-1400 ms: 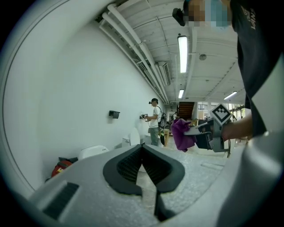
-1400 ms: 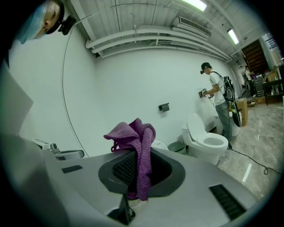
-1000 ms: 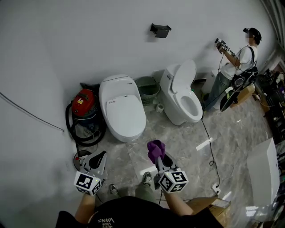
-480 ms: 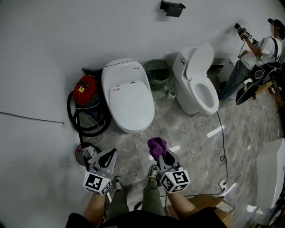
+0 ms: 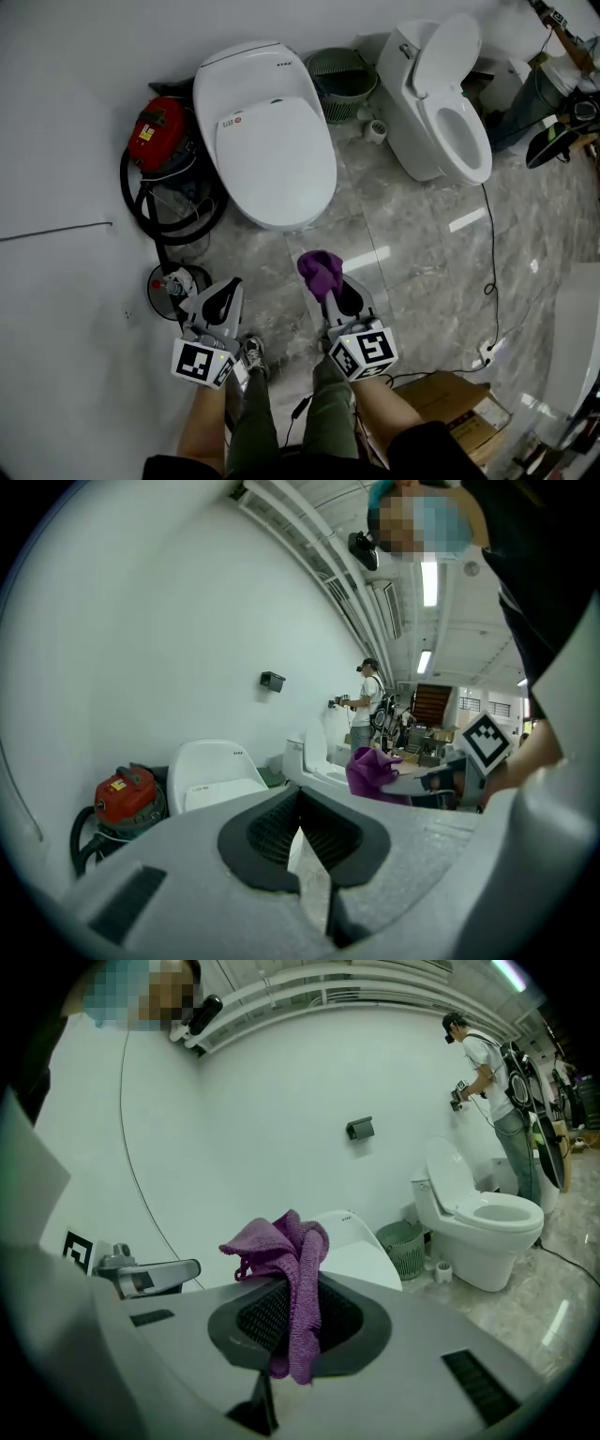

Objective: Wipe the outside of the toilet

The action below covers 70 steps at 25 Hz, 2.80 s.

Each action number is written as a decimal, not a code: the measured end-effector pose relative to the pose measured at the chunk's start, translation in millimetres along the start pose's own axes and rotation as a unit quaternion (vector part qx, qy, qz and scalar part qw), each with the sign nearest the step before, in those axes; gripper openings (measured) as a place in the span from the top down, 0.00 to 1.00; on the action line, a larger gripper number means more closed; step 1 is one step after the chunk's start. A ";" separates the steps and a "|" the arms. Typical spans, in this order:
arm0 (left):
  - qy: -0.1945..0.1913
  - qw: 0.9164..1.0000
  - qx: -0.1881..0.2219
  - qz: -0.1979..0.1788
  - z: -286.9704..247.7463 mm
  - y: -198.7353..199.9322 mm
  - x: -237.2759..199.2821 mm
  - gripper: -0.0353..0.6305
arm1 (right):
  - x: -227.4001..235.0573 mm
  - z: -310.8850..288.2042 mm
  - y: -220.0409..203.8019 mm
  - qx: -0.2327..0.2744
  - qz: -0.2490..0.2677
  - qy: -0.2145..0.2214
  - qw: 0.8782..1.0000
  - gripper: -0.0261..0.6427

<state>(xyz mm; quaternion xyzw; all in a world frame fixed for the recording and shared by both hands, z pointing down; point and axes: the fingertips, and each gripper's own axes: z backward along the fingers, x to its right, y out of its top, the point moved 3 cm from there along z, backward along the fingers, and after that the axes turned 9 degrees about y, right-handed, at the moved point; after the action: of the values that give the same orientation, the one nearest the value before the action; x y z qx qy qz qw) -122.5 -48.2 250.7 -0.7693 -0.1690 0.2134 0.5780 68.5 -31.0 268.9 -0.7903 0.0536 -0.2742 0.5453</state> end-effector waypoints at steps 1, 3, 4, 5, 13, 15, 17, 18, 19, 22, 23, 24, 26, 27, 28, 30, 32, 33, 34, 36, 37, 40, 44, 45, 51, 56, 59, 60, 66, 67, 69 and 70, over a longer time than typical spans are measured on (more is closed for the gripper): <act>0.000 1.000 -0.004 0.002 -3.6 -11.9 -1.8 0.95 | 4.4 -5.6 -12.6 -0.003 0.000 0.001 1.000 0.90; -0.001 1.000 -0.013 0.005 -8.9 -36.3 -4.5 0.94 | 11.6 -15.9 -37.5 -0.010 0.001 0.006 1.000 0.90; -0.001 1.000 -0.018 0.007 -10.9 -48.8 -5.9 0.94 | 14.6 -21.0 -50.2 -0.013 0.001 0.007 1.000 0.90; -0.002 1.000 -0.023 0.008 -12.8 -61.5 -7.4 0.95 | 17.5 -26.4 -62.7 -0.015 0.001 0.009 1.000 0.90; -0.001 0.999 -0.041 0.030 -29.9 -151.1 -11.1 0.95 | 37.2 -78.3 -148.4 -0.026 0.005 0.032 0.999 0.90; -0.004 0.999 -0.036 0.036 -38.2 -168.9 -11.4 0.95 | 42.7 -93.2 -162.5 -0.023 0.008 0.042 0.999 0.90; -0.007 0.999 -0.032 0.039 -47.6 -188.2 -13.2 0.95 | 49.6 -108.3 -177.0 -0.021 0.012 0.051 0.998 0.90; -0.006 0.999 -0.031 0.039 -51.6 -198.2 -15.0 0.95 | 52.7 -116.1 -185.0 -0.020 0.014 0.056 0.998 0.90; -0.006 0.999 -0.030 0.038 -55.1 -207.9 -17.3 0.95 | 55.3 -123.8 -193.1 -0.020 0.016 0.060 0.998 0.90; 0.003 0.999 -0.022 0.040 -64.7 -234.5 -26.5 0.95 | 62.6 -147.4 -214.1 -0.018 0.029 0.075 0.997 0.90; 0.008 0.999 -0.019 0.042 -67.9 -242.2 -29.6 0.95 | 65.1 -155.1 -220.2 -0.018 0.036 0.079 0.996 0.90; 0.013 0.999 -0.016 0.044 -70.8 -249.5 -32.5 0.95 | 67.4 -162.8 -226.2 -0.016 0.042 0.082 0.996 0.90; 0.017 0.999 -0.009 0.048 -73.7 -263.4 -36.6 0.95 | 69.1 -176.2 -238.6 -0.012 0.050 0.086 0.995 0.90; 0.019 0.998 -0.006 0.052 -74.1 -270.5 -37.6 0.95 | 68.8 -181.2 -244.9 -0.011 0.052 0.089 0.995 0.90; 0.021 0.998 -0.003 0.056 -75.2 -277.3 -38.9 0.95 | 68.8 -185.6 -250.5 -0.009 0.055 0.094 0.994 0.90; 0.023 0.998 0.005 0.062 -81.8 -289.3 -42.4 0.95 | 71.6 -194.8 -258.6 -0.001 0.062 0.104 0.993 0.90; 0.014 0.998 0.015 0.053 -92.4 -299.1 -45.6 0.95 | 76.6 -203.4 -265.3 0.006 0.074 0.114 0.991 0.90; 0.007 0.999 0.020 0.040 -98.3 -303.7 -47.8 0.95 | 79.2 -207.2 -268.9 0.010 0.083 0.120 0.989 0.90; 0.000 0.999 0.024 0.027 -104.1 -308.7 -50.8 0.95 | 82.0 -210.5 -272.7 0.014 0.090 0.125 0.988 0.90; -0.013 1.000 0.025 0.008 -115.3 -321.8 -57.4 0.95 | 88.0 -216.8 -281.2 0.022 0.102 0.136 0.985 0.90; -0.022 1.000 0.020 0.004 -120.5 -330.8 -60.1 0.95 | 90.9 -220.2 -285.6 0.028 0.105 0.142 0.984 0.90; -0.046 0.999 0.007 -0.008 -135.2 -358.0 -68.5 0.95 | 98.4 -230.2 -297.5 0.049 0.108 0.160 0.980 0.90; -0.033 0.999 0.027 -0.033 -152.5 -374.0 -84.6 0.95 | 110.3 -241.0 -305.7 0.072 0.117 0.178 0.974 0.90; -0.028 0.998 0.038 -0.033 -156.7 -374.5 -87.7 0.95 | 113.5 -243.1 -305.7 0.080 0.119 0.183 0.973 0.90; -0.021 0.996 0.076 -0.037 -170.8 -377.8 -93.3 0.95 | 130.2 -234.6 -305.0 0.097 0.124 0.211 0.965 0.90; -0.039 0.995 0.073 -0.049 -182.0 -384.3 -77.8 0.95 | 161.5 -212.9 -301.2 0.086 0.126 0.224 0.963 0.90; -0.057 0.995 0.064 -0.058 -190.1 -387.0 -64.4 0.94 | 188.2 -199.4 -296.3 0.087 0.126 0.214 0.965 0.90; -0.063 0.994 0.060 -0.063 -192.8 -388.8 -59.3 0.95 | 198.8 -195.1 -293.3 0.092 0.128 0.206 0.966 0.90; -0.091 0.993 0.036 -0.073 -201.9 -403.6 -30.1 0.95 | 275.2 -179.1 -269.0 0.124 0.140 0.127 0.974 0.90; -0.091 0.993 0.034 -0.070 -202.0 -404.8 -27.2 0.94 | 288.6 -180.0 -264.3 0.124 0.142 0.113 0.975 0.90; -0.087 0.994 0.029 -0.066 -202.1 -407.1 -24.1 0.94 | 312.7 -184.3 -255.1 0.125 0.142 0.092 0.978 0.90; -0.083 0.994 0.027 -0.063 -202.1 -407.5 -24.3 0.95 | 323.6 -187.0 -250.8 0.127 0.136 0.082 0.979 0.90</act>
<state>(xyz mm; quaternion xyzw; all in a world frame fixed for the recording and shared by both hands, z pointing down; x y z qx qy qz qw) -42.9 -113.7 694.4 -0.7206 -0.2590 0.2441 0.5951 195.8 -210.7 661.5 -0.6747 0.1697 -0.2663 0.6672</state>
